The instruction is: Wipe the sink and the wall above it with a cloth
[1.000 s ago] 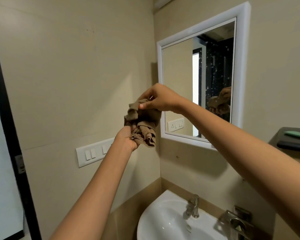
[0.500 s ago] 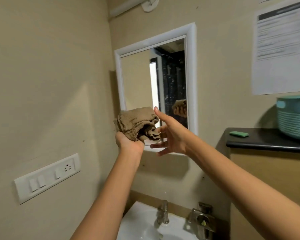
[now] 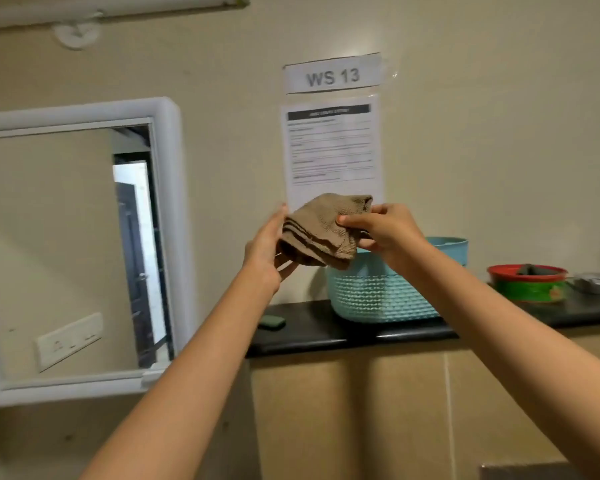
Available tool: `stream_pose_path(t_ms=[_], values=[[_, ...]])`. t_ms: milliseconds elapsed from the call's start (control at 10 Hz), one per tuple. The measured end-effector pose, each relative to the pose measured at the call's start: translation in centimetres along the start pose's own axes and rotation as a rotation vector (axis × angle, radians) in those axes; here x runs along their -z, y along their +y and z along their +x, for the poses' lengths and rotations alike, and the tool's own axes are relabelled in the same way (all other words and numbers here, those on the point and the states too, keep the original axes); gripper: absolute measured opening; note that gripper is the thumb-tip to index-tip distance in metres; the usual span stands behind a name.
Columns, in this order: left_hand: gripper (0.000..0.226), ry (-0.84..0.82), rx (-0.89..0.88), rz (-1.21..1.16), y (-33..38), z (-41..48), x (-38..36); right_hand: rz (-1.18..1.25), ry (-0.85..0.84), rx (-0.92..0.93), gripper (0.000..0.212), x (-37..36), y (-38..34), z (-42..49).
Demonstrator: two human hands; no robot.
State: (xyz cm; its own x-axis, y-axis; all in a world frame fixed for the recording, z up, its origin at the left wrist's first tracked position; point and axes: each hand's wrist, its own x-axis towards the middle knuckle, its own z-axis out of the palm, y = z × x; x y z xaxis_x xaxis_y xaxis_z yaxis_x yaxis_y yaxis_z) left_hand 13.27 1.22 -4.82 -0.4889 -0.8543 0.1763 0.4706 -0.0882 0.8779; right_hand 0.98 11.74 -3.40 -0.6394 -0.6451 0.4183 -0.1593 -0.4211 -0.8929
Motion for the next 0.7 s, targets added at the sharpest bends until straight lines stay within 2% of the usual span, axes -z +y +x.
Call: stream_pose_path(t_ms=[100, 200, 300, 400, 500, 600, 700], values=[[0.020, -0.076, 0.020, 0.209, -0.7, 2.1, -3.4, -0.104, 0.089, 0.066, 0.027, 3.3, -0.4, 2.7], [0.022, -0.084, -0.088, 0.436, -1.5, 5.2, -7.9, -0.249, 0.225, 0.125, 0.031, 6.8, -0.5, 6.8], [0.032, -0.055, -0.180, 0.634, -1.9, 6.8, -9.9, -0.344, 0.259, 0.127, 0.025, 8.0, -0.1, 8.9], [0.029, -0.026, -0.270, 1.077, -3.3, 8.5, -11.5, -0.599, 0.223, 0.053, 0.013, 9.2, 1.7, 11.7], [0.036, -0.064, -0.230, 1.360, -4.1, 9.2, -11.3, -0.820, 0.079, -0.058, 0.006, 9.6, 2.5, 12.7], [0.052, -0.158, -0.171, 1.643, -4.9, 10.2, -11.0, -1.227, -0.161, -0.223, 0.012, 9.1, 2.8, 12.7], [0.037, -0.101, -0.313, 1.704, -4.7, 9.2, -11.3, -1.322, -0.116, -0.135, 0.017, 8.7, 2.6, 12.4]])
